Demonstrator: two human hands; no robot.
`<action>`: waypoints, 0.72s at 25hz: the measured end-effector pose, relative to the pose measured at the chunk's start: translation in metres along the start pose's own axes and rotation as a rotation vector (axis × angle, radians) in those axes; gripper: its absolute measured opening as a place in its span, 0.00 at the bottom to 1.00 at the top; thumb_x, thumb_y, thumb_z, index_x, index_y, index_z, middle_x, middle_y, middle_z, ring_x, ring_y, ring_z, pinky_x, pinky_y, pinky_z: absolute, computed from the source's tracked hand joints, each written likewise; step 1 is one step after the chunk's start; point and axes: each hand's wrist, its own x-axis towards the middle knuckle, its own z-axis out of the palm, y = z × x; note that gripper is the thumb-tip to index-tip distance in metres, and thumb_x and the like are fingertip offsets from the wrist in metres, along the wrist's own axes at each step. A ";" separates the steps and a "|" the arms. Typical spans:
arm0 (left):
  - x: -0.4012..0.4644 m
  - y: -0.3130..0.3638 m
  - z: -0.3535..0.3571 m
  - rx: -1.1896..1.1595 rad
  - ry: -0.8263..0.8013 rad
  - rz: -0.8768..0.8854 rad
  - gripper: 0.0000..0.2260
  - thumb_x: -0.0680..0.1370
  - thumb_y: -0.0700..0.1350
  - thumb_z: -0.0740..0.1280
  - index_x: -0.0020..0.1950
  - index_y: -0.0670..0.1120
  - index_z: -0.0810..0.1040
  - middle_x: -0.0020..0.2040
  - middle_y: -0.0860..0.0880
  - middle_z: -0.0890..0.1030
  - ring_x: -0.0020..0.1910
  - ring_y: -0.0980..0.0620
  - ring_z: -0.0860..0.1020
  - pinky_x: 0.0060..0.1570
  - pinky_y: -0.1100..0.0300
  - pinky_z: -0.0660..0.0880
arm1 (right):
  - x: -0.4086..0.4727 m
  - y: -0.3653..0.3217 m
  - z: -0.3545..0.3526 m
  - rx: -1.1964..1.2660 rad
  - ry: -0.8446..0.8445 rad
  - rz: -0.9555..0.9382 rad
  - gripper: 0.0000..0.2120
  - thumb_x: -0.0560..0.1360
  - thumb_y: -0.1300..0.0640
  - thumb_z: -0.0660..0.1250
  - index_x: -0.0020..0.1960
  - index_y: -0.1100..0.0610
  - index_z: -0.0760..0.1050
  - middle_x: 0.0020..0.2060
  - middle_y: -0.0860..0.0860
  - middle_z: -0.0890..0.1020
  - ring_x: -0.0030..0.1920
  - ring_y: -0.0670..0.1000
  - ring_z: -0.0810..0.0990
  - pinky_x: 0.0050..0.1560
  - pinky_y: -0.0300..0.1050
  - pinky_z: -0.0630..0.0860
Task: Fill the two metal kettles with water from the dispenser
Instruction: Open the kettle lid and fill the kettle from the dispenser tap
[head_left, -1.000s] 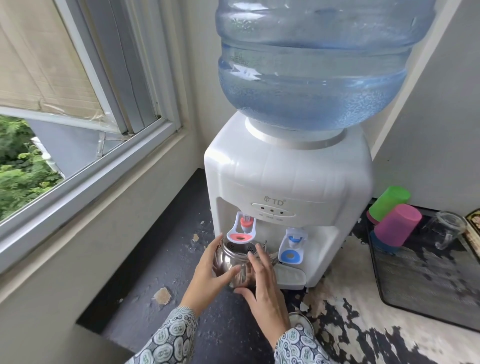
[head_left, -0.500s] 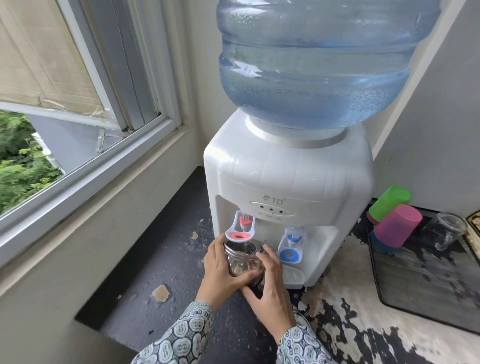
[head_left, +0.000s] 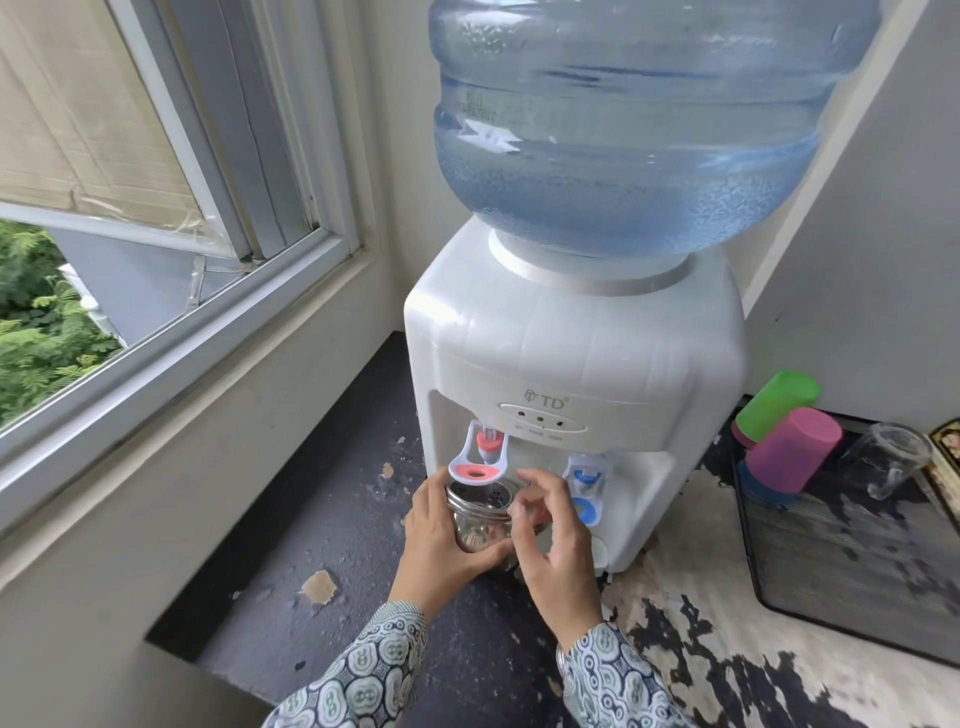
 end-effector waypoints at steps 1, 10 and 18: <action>0.001 -0.001 0.000 0.005 0.000 0.004 0.42 0.59 0.66 0.69 0.68 0.50 0.61 0.62 0.51 0.68 0.64 0.54 0.65 0.67 0.50 0.63 | 0.001 -0.001 -0.001 0.005 -0.028 0.003 0.12 0.74 0.50 0.58 0.57 0.43 0.68 0.41 0.47 0.78 0.41 0.47 0.77 0.45 0.30 0.73; 0.001 -0.003 0.001 0.018 -0.015 -0.029 0.42 0.59 0.67 0.69 0.68 0.55 0.60 0.63 0.52 0.68 0.63 0.52 0.67 0.65 0.52 0.66 | 0.005 -0.007 0.001 0.049 -0.122 0.040 0.11 0.74 0.49 0.57 0.57 0.45 0.70 0.45 0.47 0.80 0.47 0.42 0.79 0.46 0.27 0.73; 0.001 -0.002 -0.001 0.009 -0.031 -0.059 0.43 0.57 0.66 0.70 0.68 0.58 0.58 0.64 0.53 0.66 0.64 0.49 0.66 0.63 0.51 0.68 | 0.012 -0.022 -0.004 0.130 -0.061 0.046 0.14 0.74 0.51 0.59 0.59 0.46 0.70 0.48 0.42 0.80 0.49 0.41 0.79 0.49 0.28 0.73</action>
